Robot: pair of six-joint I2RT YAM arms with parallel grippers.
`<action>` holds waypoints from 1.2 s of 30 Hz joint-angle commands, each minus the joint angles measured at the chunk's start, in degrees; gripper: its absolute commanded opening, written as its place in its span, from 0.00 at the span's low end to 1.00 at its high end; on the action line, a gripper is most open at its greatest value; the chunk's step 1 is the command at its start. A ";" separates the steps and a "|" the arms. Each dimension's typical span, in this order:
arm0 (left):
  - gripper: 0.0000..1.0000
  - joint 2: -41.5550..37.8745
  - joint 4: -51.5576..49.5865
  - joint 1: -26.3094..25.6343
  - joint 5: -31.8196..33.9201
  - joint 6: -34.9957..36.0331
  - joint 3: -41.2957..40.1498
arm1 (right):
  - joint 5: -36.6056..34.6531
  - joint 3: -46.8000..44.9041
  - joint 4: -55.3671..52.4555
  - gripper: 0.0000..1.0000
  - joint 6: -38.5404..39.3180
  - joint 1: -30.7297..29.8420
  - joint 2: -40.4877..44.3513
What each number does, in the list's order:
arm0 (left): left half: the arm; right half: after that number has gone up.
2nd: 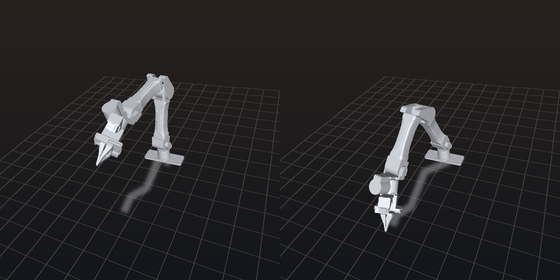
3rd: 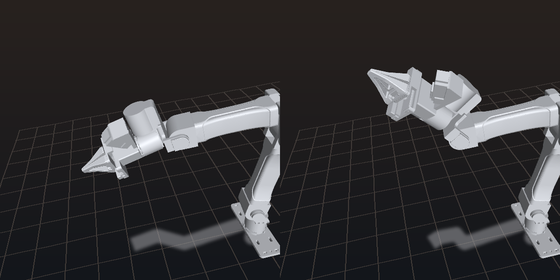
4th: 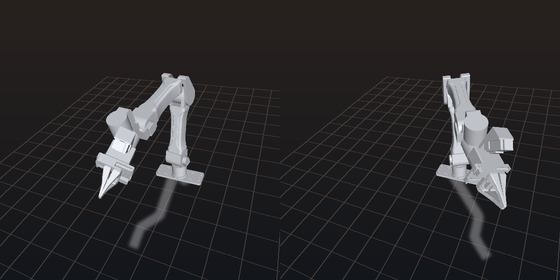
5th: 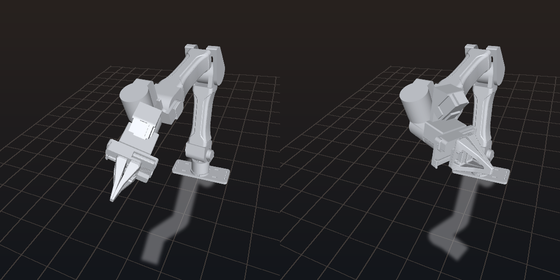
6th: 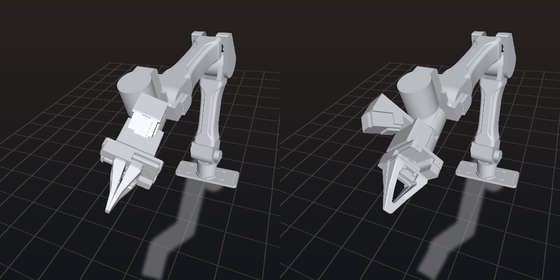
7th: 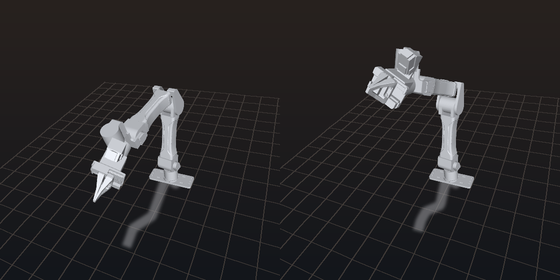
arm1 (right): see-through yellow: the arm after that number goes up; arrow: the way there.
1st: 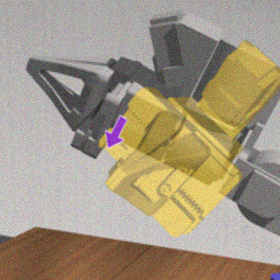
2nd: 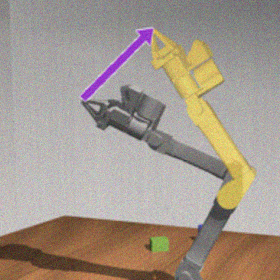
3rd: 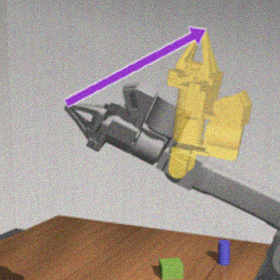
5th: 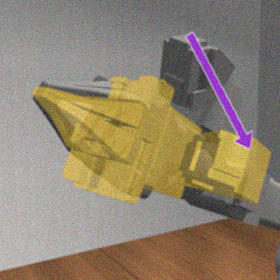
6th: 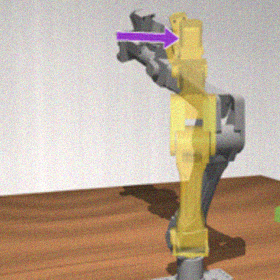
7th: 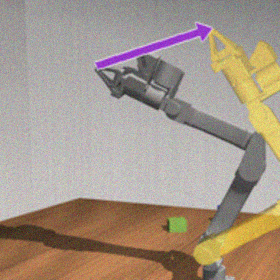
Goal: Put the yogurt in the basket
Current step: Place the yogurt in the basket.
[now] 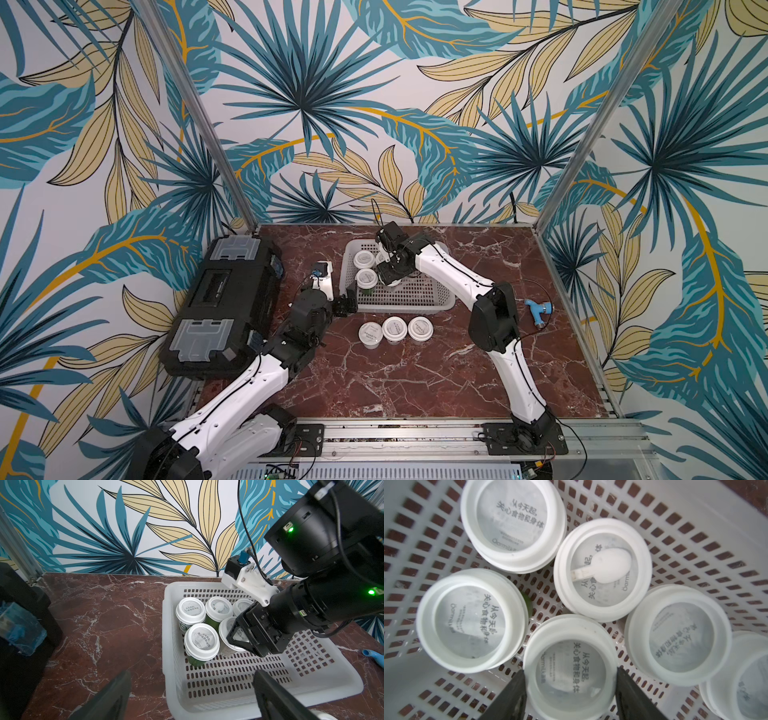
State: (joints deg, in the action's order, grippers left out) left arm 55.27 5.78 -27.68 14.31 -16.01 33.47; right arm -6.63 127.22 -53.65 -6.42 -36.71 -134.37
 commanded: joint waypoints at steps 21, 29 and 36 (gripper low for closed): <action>0.96 -0.33 0.82 0.34 -0.24 0.33 0.54 | 0.76 -3.94 1.70 0.80 -0.53 0.20 2.23; 0.96 -0.42 0.82 0.40 -0.10 0.26 0.45 | 1.71 -6.93 2.95 0.87 -0.97 0.19 6.75; 0.96 -0.40 0.82 0.35 -0.12 0.25 0.45 | 2.26 -9.74 4.44 0.89 -1.41 0.23 9.88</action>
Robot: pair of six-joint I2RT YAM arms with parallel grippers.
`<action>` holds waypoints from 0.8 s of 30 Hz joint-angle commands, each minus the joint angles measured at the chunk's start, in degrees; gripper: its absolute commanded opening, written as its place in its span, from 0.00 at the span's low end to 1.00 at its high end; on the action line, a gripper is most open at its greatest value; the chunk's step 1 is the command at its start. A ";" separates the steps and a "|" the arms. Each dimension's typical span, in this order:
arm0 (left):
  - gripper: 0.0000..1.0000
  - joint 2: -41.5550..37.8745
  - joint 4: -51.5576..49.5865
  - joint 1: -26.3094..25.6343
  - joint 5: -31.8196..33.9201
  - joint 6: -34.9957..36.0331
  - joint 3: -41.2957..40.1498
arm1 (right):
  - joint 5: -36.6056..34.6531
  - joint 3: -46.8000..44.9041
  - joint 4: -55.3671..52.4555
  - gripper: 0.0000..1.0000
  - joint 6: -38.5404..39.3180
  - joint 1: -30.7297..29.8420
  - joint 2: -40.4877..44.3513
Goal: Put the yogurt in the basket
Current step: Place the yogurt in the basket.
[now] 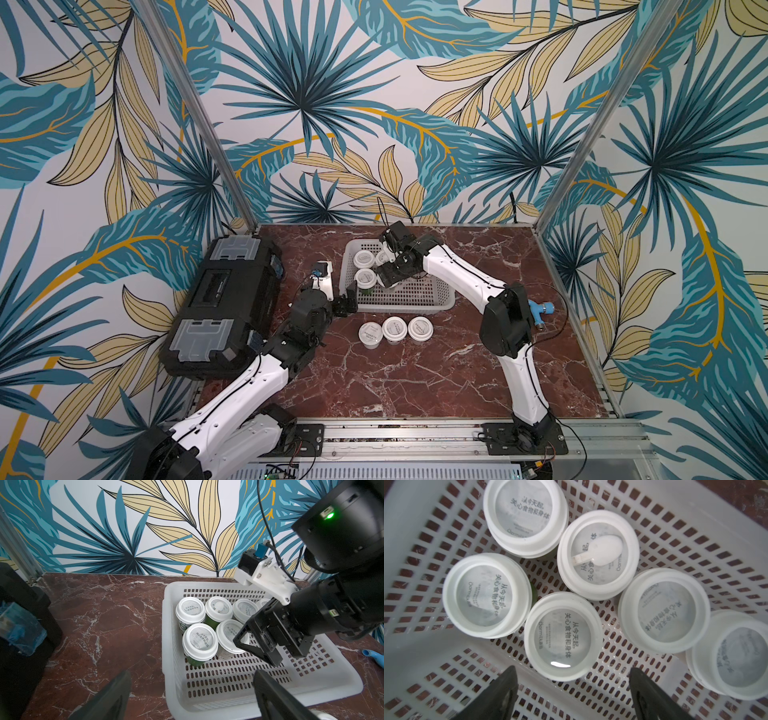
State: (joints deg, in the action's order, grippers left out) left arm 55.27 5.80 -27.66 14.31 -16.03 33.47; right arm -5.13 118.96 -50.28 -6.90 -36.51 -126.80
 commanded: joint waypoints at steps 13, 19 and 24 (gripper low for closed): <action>0.96 -0.09 1.01 0.37 -0.13 0.48 0.63 | 1.35 -10.65 4.03 0.89 -2.15 -0.01 13.84; 0.96 -0.06 1.00 0.33 -0.48 0.57 0.63 | 3.42 -19.78 4.89 0.90 -3.92 -0.01 22.47; 0.96 0.01 0.96 0.33 -0.42 0.83 0.72 | 4.24 -28.81 6.95 0.90 -5.72 -0.02 29.60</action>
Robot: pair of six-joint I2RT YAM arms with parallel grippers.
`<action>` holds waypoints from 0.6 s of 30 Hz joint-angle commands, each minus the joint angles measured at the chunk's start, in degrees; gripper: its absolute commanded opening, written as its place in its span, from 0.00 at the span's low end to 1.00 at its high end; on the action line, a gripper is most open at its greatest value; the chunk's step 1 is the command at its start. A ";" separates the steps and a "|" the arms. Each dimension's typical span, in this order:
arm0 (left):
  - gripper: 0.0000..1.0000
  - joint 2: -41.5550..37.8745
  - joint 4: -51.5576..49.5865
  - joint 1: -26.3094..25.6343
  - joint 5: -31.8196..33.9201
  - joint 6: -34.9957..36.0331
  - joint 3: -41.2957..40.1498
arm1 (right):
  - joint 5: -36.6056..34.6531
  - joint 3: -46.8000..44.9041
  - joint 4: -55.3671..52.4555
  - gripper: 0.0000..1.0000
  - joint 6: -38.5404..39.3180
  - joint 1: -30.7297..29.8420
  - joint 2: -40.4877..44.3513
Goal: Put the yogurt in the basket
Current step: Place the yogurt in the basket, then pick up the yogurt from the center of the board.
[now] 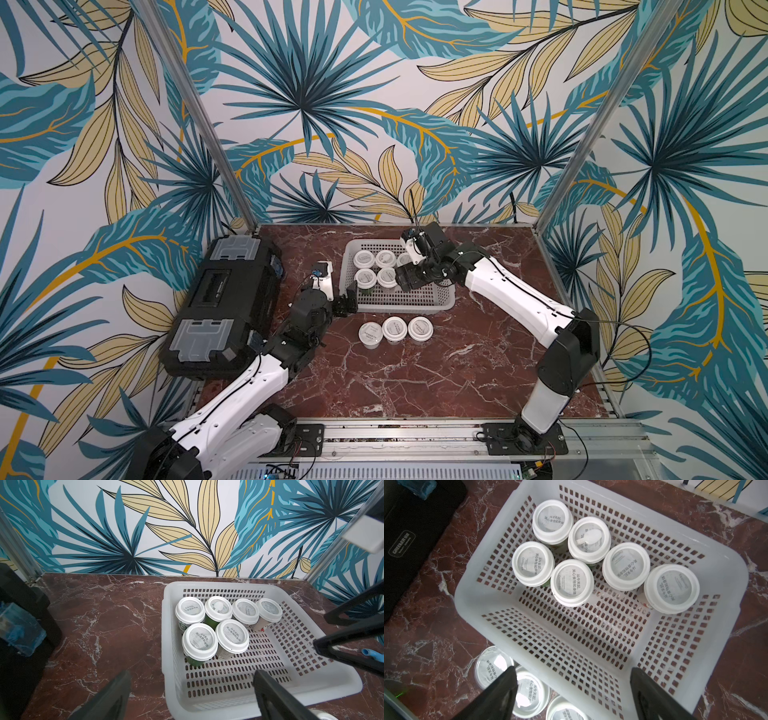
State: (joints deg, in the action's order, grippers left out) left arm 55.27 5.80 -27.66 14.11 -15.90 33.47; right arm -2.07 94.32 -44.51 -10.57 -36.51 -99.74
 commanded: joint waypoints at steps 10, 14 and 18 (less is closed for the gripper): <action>0.96 0.37 0.97 0.31 0.48 1.53 1.51 | 0.30 -18.87 2.41 0.90 -3.97 -0.32 15.17; 0.96 0.48 0.97 0.39 0.60 1.43 1.51 | 0.31 -24.08 0.90 0.90 -4.29 -0.39 18.85; 0.96 0.49 0.79 0.33 0.41 1.48 1.50 | -1.20 -30.36 0.74 0.89 -5.49 -0.58 23.57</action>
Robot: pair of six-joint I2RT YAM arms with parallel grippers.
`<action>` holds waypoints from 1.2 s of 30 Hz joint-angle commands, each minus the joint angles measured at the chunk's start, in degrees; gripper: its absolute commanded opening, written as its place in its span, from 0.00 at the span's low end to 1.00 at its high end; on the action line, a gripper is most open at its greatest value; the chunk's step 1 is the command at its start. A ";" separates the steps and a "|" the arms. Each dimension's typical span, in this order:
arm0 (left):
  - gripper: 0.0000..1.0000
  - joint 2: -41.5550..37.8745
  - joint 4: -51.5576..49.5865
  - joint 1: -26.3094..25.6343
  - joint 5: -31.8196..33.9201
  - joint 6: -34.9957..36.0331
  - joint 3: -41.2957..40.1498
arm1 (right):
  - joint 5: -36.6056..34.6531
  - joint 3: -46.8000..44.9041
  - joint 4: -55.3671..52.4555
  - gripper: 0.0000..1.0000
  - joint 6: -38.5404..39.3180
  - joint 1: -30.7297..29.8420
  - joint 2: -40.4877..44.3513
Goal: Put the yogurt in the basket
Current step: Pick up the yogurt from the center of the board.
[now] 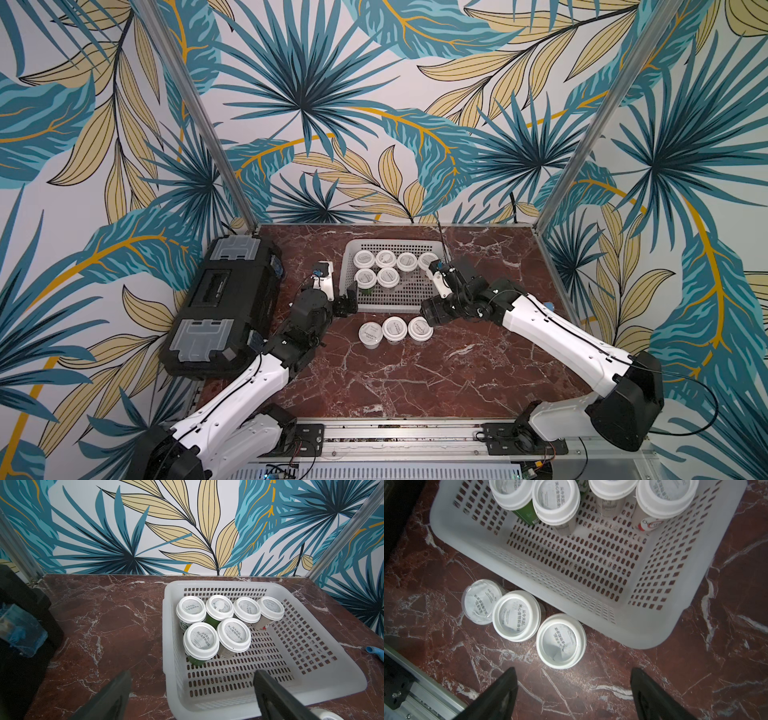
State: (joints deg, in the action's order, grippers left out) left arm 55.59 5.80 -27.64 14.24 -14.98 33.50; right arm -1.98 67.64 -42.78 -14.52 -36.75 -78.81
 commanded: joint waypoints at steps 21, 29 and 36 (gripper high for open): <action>0.93 1.85 -0.35 0.35 0.54 0.22 2.87 | -4.86 -12.03 5.49 0.86 -2.97 -3.02 3.33; 0.93 1.90 -0.34 0.39 0.45 0.13 2.79 | -4.17 -10.38 9.12 0.86 -3.02 -4.05 -2.29; 0.93 2.43 -0.45 0.32 0.09 0.26 3.11 | -4.66 -9.63 11.64 0.84 -3.74 -5.70 -6.92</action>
State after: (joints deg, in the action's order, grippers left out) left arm 57.63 5.28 -27.64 14.33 -14.94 33.80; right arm -6.00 57.21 -32.95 -17.21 -41.82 -84.93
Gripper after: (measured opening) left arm 0.928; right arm 0.846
